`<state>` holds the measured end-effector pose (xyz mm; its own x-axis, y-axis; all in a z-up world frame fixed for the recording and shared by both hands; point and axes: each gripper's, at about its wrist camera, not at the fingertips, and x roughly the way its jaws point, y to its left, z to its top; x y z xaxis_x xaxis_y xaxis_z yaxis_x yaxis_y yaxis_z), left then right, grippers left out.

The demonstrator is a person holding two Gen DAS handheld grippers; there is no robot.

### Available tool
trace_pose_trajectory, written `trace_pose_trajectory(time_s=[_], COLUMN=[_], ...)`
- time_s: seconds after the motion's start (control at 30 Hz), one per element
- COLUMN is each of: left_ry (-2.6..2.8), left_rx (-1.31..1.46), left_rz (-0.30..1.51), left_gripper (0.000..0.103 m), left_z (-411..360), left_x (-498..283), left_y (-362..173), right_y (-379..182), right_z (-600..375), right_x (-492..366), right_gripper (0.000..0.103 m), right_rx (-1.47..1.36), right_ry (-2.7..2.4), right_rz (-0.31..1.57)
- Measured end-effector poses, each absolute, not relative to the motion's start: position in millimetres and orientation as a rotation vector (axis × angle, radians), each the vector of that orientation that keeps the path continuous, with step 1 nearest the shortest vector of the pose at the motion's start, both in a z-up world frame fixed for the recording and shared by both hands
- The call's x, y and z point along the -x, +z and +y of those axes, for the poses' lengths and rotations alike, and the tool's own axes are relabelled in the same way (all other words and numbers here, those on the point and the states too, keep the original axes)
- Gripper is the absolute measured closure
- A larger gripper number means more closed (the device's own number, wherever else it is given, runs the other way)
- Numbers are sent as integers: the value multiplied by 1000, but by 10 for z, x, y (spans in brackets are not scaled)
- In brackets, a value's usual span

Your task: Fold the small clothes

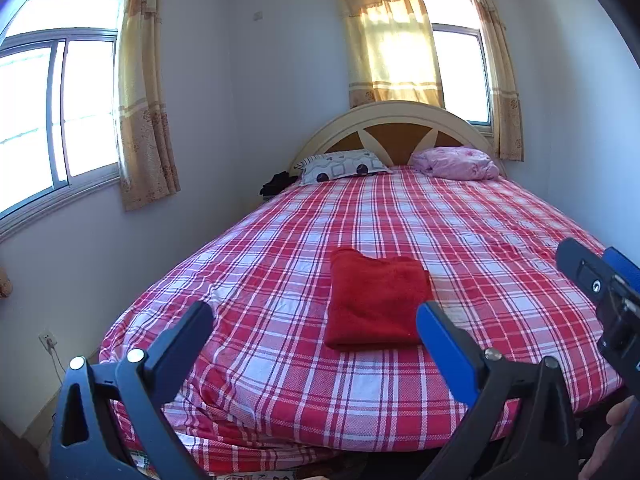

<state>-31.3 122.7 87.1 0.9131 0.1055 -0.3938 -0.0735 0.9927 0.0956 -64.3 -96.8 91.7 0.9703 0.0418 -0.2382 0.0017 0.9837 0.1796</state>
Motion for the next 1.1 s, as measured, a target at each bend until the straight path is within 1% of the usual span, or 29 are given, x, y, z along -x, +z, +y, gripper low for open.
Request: trace_pose_trajectory(time_s=[1.1], left_ry=[68], left_rx=[-73], left_rz=[437], left_gripper=[0], left_z=[1229], left_x=[287], left_y=[824], right_y=[853], right_z=[-937], right_x=[598], right_gripper=[21], right_rx=[-201], right_ry=[14], right_rz=[264])
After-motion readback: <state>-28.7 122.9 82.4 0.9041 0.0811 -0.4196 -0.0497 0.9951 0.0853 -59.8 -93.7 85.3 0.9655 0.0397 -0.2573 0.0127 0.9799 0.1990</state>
